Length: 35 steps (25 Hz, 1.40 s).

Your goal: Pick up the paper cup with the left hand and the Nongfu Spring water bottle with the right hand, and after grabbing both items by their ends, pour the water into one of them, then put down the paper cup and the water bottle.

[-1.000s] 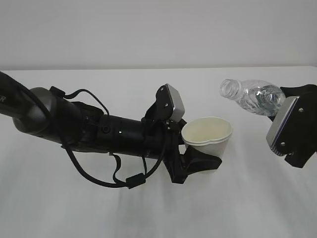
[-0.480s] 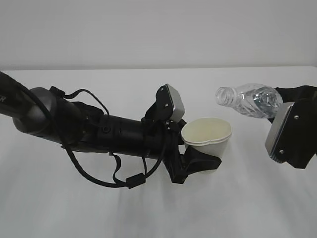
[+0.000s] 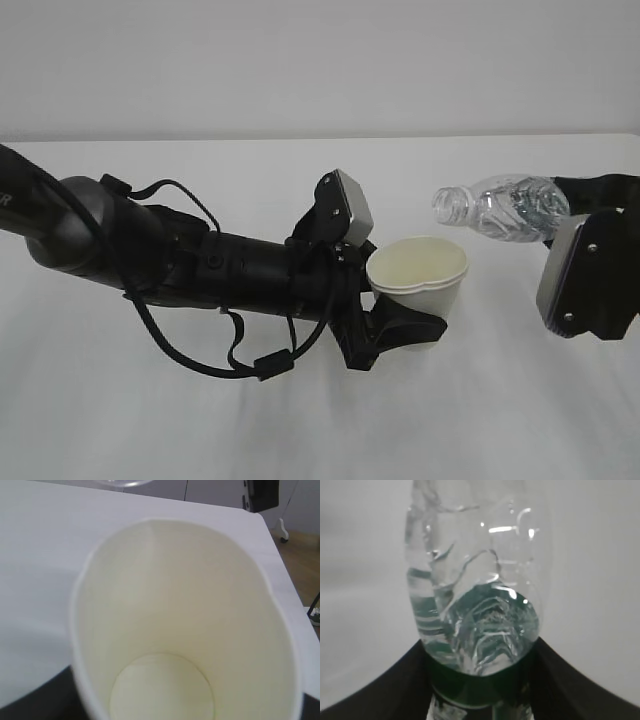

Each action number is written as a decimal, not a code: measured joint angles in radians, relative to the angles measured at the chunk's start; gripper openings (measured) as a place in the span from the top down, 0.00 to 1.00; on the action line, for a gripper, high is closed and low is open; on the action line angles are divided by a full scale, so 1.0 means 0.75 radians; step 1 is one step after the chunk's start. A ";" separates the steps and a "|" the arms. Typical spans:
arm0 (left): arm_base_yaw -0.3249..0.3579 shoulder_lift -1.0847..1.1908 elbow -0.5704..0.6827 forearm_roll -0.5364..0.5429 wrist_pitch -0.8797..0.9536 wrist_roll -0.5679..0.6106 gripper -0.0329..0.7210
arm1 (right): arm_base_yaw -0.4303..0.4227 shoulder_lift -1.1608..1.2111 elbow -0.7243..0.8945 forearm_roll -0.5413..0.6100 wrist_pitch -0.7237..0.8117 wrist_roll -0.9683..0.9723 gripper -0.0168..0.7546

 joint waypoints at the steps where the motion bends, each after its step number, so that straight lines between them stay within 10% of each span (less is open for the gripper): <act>1: 0.000 0.000 0.000 0.000 0.000 0.000 0.34 | 0.000 0.000 0.000 -0.002 -0.002 -0.011 0.45; 35: 0.000 0.000 0.000 0.000 0.008 0.000 0.34 | 0.000 0.000 0.000 -0.010 -0.062 -0.174 0.45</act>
